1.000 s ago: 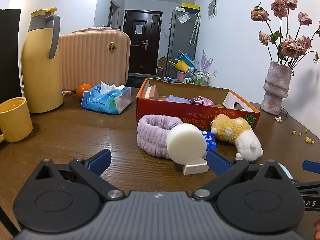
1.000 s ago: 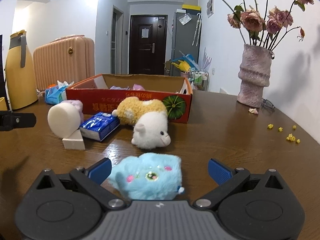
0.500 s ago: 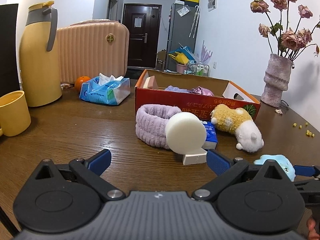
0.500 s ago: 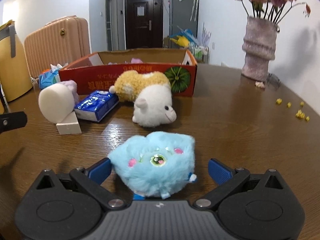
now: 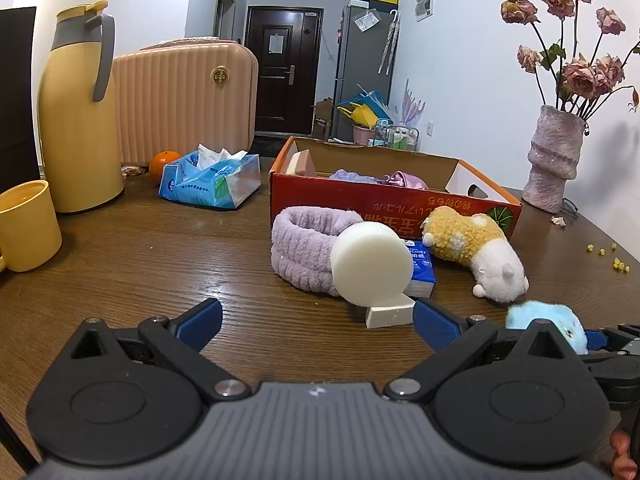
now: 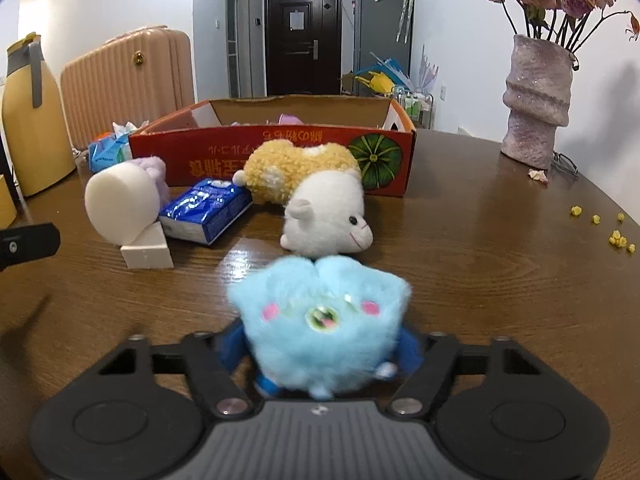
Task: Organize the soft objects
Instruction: 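Reach the right gripper to the blue fluffy toy and close on it, then lift the blue toy with the right gripper while the left gripper grasps the white foam cylinder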
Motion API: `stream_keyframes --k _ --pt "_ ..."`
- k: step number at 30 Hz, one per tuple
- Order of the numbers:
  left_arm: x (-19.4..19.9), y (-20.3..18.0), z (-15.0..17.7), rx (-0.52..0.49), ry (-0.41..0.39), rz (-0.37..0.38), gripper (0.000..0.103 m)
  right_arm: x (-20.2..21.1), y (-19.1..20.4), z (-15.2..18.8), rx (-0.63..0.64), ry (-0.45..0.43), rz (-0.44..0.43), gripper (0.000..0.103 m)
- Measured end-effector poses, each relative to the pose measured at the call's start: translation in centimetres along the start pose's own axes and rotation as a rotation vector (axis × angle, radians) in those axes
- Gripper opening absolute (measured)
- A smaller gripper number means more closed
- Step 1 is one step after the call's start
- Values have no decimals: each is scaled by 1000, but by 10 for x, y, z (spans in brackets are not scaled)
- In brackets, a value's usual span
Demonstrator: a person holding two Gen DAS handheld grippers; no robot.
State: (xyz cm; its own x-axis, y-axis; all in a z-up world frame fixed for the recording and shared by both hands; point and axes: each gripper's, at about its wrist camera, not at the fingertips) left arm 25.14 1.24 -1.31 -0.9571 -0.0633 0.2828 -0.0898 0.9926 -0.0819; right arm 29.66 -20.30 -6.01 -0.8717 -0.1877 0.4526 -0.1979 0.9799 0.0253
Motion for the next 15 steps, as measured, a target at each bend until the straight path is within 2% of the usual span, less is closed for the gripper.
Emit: stream_keyframes --k 8,15 --pt "-3 -1 3 -6 11 -5 103 8 -11 -10 -8 -133 16 68" --pt "-6 -2 4 -10 5 -8 103 8 -25 -18 -23 -211 36 68"
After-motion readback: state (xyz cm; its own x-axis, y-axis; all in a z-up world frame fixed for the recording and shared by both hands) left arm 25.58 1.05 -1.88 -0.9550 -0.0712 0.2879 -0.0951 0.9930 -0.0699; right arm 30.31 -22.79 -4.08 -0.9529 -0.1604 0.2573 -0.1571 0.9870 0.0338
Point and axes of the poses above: each gripper's, at about its wrist camera, not at the fingertips, and x roughly against the way its jaws point, y to its left, z to its underside, and after that the axes turned 13 degrees about -y, right-handed
